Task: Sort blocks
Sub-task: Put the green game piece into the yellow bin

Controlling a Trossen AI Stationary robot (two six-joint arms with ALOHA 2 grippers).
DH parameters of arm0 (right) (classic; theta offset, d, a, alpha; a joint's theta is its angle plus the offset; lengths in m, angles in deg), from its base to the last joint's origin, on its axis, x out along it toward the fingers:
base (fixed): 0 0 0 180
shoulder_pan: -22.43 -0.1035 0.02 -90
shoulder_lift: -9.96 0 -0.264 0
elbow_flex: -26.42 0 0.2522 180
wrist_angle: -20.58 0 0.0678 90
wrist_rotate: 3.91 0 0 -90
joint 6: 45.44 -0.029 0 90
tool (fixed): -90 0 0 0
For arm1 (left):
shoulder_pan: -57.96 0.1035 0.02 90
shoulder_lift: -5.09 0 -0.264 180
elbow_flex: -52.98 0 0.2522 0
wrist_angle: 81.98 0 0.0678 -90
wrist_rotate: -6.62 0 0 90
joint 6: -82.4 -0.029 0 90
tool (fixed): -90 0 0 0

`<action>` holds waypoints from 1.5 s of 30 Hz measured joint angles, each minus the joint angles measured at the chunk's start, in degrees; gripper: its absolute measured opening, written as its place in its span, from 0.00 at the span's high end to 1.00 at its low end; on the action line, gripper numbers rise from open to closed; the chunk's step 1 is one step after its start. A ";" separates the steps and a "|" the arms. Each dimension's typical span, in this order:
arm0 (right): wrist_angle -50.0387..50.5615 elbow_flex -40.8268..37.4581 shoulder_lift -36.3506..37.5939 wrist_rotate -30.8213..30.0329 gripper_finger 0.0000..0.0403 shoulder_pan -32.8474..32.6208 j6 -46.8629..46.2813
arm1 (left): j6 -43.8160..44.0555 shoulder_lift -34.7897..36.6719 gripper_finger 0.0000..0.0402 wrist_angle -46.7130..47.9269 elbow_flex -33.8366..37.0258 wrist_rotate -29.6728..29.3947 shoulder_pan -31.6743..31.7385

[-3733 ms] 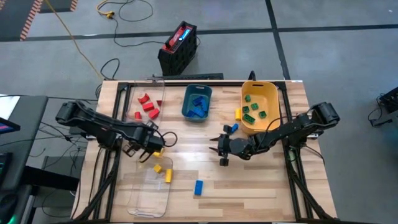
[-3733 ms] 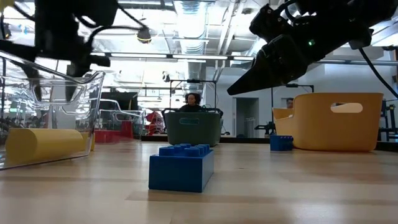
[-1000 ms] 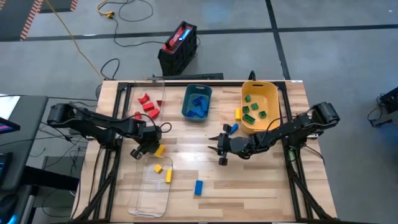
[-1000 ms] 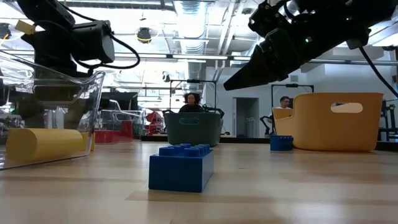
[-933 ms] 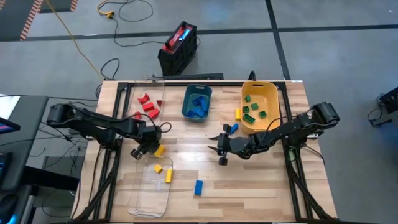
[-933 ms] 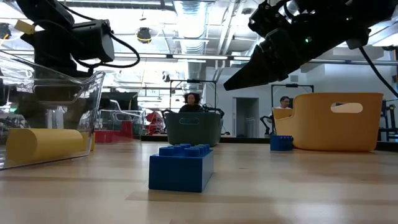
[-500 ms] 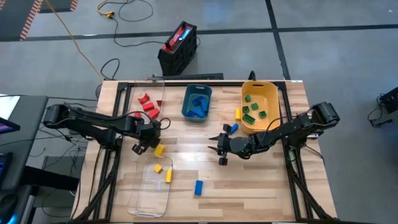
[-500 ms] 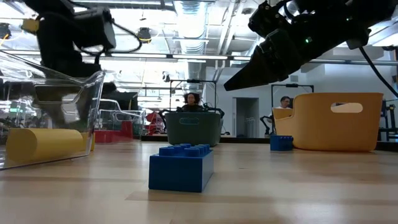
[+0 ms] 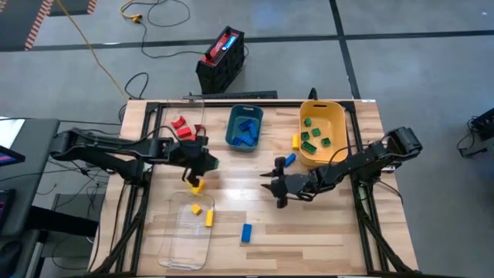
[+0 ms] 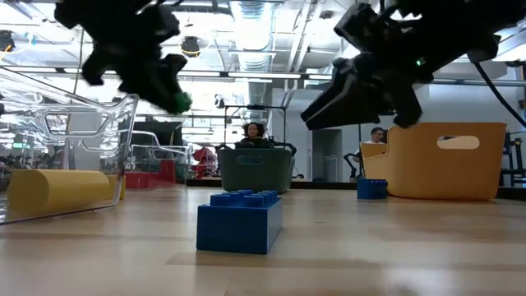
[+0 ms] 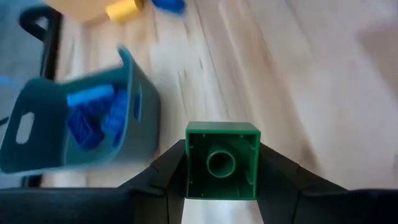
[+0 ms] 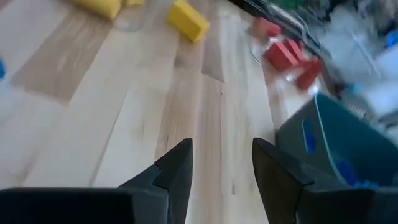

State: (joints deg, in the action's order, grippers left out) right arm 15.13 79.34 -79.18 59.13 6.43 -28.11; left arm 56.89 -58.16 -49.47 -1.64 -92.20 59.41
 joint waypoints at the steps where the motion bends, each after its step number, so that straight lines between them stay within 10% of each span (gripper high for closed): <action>1: 0.18 0.26 0.00 0.27 0.55 -0.43 2.52 | 1.76 -0.51 0.65 -2.12 0.00 0.75 0.12; 10: -0.35 7.67 -0.11 0.98 0.38 -3.11 30.15 | 15.63 -7.44 0.65 -17.06 -0.02 13.32 0.22; 20: -2.63 9.11 -0.20 -1.04 0.41 -3.12 43.89 | 28.44 -20.38 0.65 -37.98 0.02 24.56 -0.74; 29: -1.33 9.11 -0.22 0.15 0.44 -3.08 43.14 | 36.21 -27.57 0.65 -55.15 -0.65 27.13 -0.69; 45: -4.23 9.19 -0.17 -0.08 0.48 -2.04 43.29 | 32.98 -27.98 0.65 -59.35 -3.76 25.22 -1.88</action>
State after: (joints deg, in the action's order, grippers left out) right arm 10.90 88.53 -79.36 59.06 4.39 15.18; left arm 89.88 -86.13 -108.82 -5.40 -66.99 57.53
